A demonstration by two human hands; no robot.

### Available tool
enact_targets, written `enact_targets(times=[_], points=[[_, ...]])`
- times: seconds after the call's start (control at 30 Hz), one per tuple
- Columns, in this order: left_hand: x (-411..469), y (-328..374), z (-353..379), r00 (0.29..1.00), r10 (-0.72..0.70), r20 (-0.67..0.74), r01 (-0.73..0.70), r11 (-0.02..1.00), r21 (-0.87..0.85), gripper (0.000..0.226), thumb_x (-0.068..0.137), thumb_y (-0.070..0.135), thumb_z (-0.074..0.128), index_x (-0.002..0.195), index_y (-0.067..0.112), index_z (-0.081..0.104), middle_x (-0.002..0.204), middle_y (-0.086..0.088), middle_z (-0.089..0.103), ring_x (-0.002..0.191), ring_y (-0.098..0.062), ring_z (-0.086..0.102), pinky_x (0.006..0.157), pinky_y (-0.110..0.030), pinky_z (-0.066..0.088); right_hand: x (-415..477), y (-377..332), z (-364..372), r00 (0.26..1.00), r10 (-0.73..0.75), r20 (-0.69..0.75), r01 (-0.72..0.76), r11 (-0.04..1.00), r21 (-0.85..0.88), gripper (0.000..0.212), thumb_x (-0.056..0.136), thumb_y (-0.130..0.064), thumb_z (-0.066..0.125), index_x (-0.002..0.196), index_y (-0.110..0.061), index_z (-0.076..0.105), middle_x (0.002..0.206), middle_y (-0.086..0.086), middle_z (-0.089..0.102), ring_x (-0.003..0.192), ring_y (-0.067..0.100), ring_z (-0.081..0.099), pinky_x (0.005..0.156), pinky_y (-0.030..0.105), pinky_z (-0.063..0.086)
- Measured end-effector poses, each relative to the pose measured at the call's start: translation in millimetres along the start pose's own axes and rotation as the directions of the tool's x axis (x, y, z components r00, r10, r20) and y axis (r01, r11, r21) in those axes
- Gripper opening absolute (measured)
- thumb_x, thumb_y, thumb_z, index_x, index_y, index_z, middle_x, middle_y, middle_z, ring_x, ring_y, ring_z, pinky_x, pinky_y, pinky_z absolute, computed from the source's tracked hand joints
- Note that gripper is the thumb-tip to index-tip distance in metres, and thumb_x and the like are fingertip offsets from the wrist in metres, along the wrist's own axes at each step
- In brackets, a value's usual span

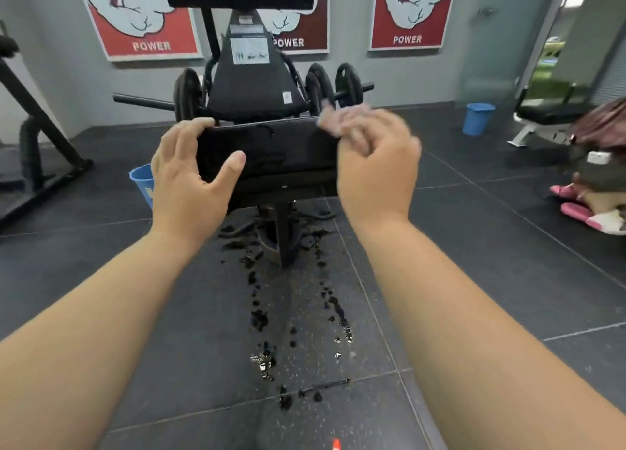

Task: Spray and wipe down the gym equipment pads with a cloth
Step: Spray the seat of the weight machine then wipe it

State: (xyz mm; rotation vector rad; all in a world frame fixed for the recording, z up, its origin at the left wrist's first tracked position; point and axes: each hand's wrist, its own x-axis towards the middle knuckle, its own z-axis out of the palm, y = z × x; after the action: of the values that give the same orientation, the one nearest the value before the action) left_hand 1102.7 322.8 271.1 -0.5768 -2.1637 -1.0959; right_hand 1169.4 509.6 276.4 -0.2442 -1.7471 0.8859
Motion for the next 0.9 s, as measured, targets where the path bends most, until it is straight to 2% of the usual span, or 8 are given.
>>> enact_targets(times=[0.1,0.2,0.27,0.33,0.4,0.53,0.77,0.9], points=[[6,0,-11,0.999,0.007,0.036,-0.007,1.0,0.022,0.042,0.093,0.039,0.051,0.132,0.023,0.052,0.131,0.006,0.046,0.128,-0.024,0.034,0.107,-0.028,0.021,-20,0,4,0.988,-0.11,0.108,0.12,0.989,-0.085,0.025,0.084,-0.008,0.06,0.1,-0.015,0.077,0.12,0.002,0.061,0.107,0.018,0.046,0.09,0.012,0.03],[9,-3,-18,0.996,0.014,0.086,-0.016,1.0,0.024,0.035,0.099,0.029,0.051,0.133,0.024,0.053,0.136,0.002,0.05,0.13,-0.025,0.033,0.102,-0.023,0.019,20,11,-6,0.965,0.22,-0.145,-0.225,0.974,-0.02,0.028,0.084,-0.008,0.049,0.091,-0.02,0.073,0.111,-0.001,0.062,0.101,0.015,0.055,0.1,0.023,0.044],[9,-8,-21,0.992,0.05,0.112,-0.052,0.999,0.014,0.036,0.099,0.029,0.048,0.134,0.025,0.052,0.136,0.004,0.05,0.129,-0.021,0.032,0.105,-0.022,0.017,47,11,-11,0.882,0.449,-0.145,-0.443,0.893,0.073,0.031,0.084,-0.007,0.042,0.067,-0.022,0.062,0.084,-0.008,0.071,0.082,0.012,0.062,0.096,0.037,0.052],[12,-13,-22,0.986,0.079,0.149,-0.08,0.997,-0.001,0.039,0.097,0.032,0.045,0.135,0.026,0.051,0.137,0.005,0.049,0.127,-0.018,0.031,0.109,-0.024,0.016,50,-2,-7,0.864,0.489,-0.12,-0.49,0.871,0.021,0.04,0.088,-0.005,0.042,0.056,-0.022,0.059,0.066,-0.011,0.071,0.076,0.012,0.066,0.092,0.035,0.053],[15,-15,-24,0.98,0.054,0.192,-0.052,0.999,-0.016,0.04,0.096,0.034,0.044,0.136,0.027,0.05,0.137,0.006,0.047,0.129,-0.02,0.03,0.103,-0.017,0.013,32,-23,-3,0.874,0.477,-0.09,-0.484,0.871,-0.088,0.041,0.088,-0.005,0.044,0.061,-0.026,0.066,0.072,-0.016,0.068,0.081,0.012,0.061,0.087,0.026,0.049],[19,-18,-26,0.966,0.067,0.248,-0.061,0.998,-0.03,0.045,0.092,0.041,0.04,0.135,0.029,0.048,0.136,0.006,0.046,0.129,-0.023,0.029,0.101,-0.017,0.012,7,-32,-8,0.94,0.339,0.038,-0.328,0.927,-0.18,0.032,0.09,-0.012,0.05,0.107,-0.021,0.075,0.123,-0.005,0.059,0.114,0.014,0.052,0.101,0.023,0.039],[18,-26,-10,0.981,0.079,0.179,-0.065,0.995,-0.079,0.057,0.085,0.053,0.03,0.134,0.029,0.045,0.134,0.004,0.043,0.13,-0.023,0.027,0.107,-0.031,0.016,31,-2,0,0.93,0.339,-0.139,-0.36,0.917,-0.174,0.038,0.079,-0.025,0.038,0.094,-0.026,0.073,0.113,0.003,0.065,0.103,0.025,0.06,0.09,0.03,0.048],[18,-26,-7,0.983,0.059,0.175,-0.047,0.996,-0.072,0.06,0.084,0.052,0.028,0.134,0.025,0.046,0.134,0.001,0.043,0.129,-0.025,0.029,0.106,-0.03,0.017,-13,-9,16,0.975,0.194,-0.107,-0.211,0.961,-0.18,0.036,0.087,-0.005,0.053,0.117,-0.018,0.069,0.122,0.003,0.053,0.104,0.019,0.038,0.081,0.006,0.027]])
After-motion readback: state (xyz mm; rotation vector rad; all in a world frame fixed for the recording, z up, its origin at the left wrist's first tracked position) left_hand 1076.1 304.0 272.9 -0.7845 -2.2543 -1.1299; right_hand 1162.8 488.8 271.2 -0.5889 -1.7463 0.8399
